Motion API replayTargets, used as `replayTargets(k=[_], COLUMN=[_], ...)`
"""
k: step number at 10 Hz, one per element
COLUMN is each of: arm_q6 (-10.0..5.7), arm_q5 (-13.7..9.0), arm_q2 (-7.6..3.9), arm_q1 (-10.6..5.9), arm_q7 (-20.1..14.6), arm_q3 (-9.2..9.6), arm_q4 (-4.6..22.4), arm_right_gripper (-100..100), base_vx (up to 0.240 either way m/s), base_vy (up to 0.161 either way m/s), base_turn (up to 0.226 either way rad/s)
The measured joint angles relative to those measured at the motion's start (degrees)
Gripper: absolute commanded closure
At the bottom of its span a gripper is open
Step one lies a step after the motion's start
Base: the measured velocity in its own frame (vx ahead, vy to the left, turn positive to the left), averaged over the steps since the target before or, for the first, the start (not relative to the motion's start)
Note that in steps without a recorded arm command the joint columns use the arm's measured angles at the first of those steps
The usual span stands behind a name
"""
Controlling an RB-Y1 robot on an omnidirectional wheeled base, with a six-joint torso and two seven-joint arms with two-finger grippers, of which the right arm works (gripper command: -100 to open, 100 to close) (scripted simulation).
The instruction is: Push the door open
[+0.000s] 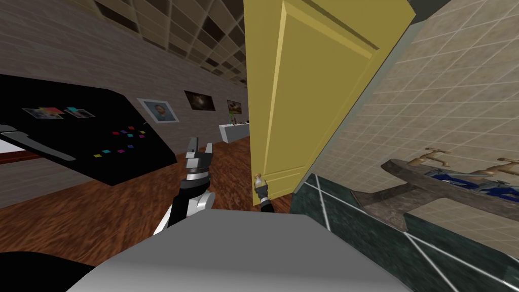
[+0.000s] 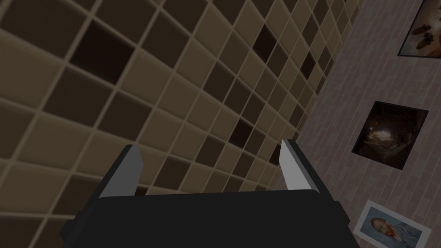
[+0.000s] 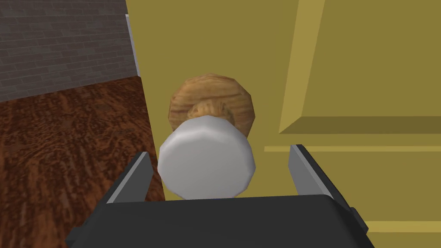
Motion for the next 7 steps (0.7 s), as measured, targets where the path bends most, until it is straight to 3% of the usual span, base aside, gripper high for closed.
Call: replayTargets(k=[1, 6, 7], arm_q6=[0.05, 0.36, 0.38], arm_q5=[0.0, 0.1, 0.1], arm_q2=[0.14, 0.02, 0.01], arm_q1=[-0.07, 0.20, 0.23], arm_q7=[0.0, 0.0, 0.0], arm_q3=[-0.03, 0.20, 0.21], arm_q4=[0.0, 0.2, 0.3], arm_right_gripper=[100, 100, 100], base_vx=[-0.012, -0.019, 0.087], base_vy=[0.004, -0.004, 0.082], base_turn=[0.020, 0.000, -0.014])
